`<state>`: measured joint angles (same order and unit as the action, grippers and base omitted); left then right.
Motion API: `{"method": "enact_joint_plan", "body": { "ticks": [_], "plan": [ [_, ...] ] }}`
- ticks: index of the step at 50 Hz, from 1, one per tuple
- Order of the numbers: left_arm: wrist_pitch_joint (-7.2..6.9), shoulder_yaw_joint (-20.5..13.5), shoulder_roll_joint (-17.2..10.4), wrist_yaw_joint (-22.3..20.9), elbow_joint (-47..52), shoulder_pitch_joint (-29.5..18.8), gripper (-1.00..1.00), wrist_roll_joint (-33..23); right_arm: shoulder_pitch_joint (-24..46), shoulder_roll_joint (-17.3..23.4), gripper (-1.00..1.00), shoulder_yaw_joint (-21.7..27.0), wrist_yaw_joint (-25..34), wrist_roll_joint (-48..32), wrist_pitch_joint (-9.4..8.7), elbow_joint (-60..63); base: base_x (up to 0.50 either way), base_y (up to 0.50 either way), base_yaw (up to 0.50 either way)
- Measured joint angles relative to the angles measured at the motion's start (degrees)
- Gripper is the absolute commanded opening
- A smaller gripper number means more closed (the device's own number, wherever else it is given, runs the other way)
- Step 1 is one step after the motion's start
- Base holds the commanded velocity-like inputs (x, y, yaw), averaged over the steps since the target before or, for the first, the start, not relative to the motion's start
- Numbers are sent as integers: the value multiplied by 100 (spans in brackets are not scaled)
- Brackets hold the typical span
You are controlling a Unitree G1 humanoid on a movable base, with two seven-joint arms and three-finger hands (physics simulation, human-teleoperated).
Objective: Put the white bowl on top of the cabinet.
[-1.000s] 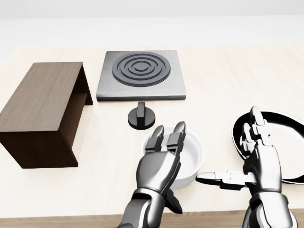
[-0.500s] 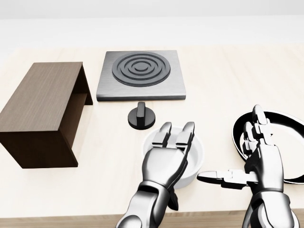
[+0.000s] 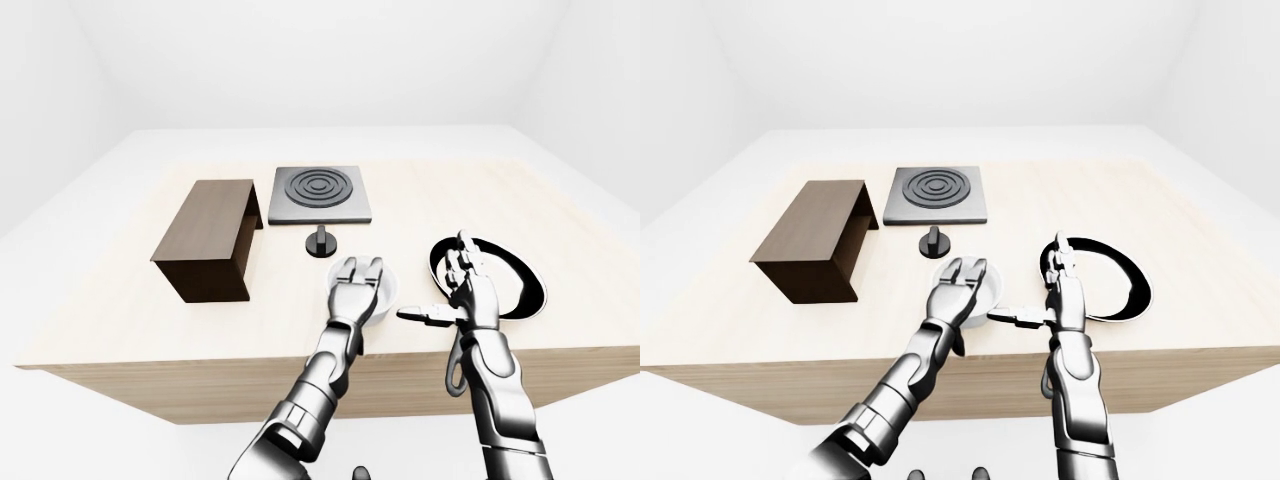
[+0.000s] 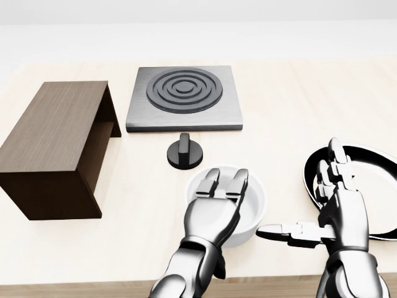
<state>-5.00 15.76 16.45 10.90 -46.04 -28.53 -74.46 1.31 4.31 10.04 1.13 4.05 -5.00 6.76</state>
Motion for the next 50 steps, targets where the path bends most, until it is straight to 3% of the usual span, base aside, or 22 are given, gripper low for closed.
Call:
{"method": "enact_joint_plan", "body": {
  "ticks": [10, 11, 12, 37, 50],
  "plan": [
    [0, -56, -23, 190, -472, -202, 100, 145, 3, -2, 100, -9, -4, -12, 0, -20, 0, 0, 0],
    [0, -59, -24, 204, -499, -221, 74, 155, 4, -2, 100, -10, -5, -13, 0, -22, 0, 0, 0],
    [0, -62, -26, 219, -524, -238, -100, 162, 5, -2, 100, -11, -6, -14, 0, -25, 0, 0, 0],
    [0, -53, -90, 180, -680, -368, -100, 66, 1, -12, 100, -37, -20, -41, 1, -44, 0, 0, 0],
    [0, 0, -188, -127, -528, -361, -100, 20, -13, -18, 100, -42, -14, -48, 2, -26, 0, 0, 0]
  ]
}}
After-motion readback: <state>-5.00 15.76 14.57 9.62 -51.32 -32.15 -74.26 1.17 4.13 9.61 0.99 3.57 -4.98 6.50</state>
